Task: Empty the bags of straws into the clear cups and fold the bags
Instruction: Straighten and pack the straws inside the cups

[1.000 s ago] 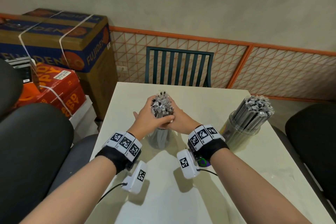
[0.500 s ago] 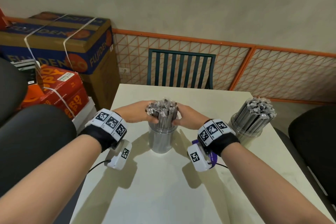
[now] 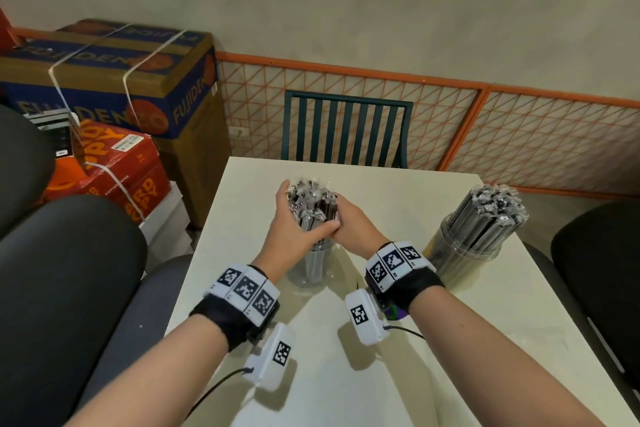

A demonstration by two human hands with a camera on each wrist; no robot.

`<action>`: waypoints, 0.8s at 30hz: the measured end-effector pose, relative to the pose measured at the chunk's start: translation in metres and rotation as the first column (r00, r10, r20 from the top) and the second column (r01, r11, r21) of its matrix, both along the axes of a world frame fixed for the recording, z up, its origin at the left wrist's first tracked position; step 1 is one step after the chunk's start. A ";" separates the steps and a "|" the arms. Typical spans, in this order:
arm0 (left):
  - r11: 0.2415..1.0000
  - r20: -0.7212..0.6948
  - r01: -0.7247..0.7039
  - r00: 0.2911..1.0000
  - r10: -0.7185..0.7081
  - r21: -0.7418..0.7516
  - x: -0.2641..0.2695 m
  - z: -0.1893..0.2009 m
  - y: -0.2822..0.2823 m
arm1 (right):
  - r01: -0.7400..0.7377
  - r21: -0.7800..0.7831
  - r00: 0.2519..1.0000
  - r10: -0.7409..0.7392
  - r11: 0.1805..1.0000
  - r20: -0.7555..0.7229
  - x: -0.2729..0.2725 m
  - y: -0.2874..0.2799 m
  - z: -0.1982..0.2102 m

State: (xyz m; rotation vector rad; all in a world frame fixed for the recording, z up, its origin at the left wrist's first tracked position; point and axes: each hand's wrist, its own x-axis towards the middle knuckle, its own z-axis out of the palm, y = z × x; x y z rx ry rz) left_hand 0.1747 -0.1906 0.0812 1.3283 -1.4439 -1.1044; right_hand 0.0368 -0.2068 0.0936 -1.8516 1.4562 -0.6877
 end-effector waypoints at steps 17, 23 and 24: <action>0.916 0.262 0.399 0.880 -0.397 0.044 0.036 0.054 -0.043 | -0.132 0.079 0.984 0.141 0.988 -0.112 -0.018 -0.021 0.038; 0.913 0.192 0.391 0.893 -0.407 0.117 0.034 0.023 -0.034 | -0.147 0.177 0.961 0.182 0.973 -0.208 -0.021 -0.009 0.017; 0.925 0.132 0.364 0.917 -0.377 0.111 0.034 0.017 -0.031 | -0.150 0.185 0.965 0.184 0.971 -0.188 -0.021 -0.009 0.017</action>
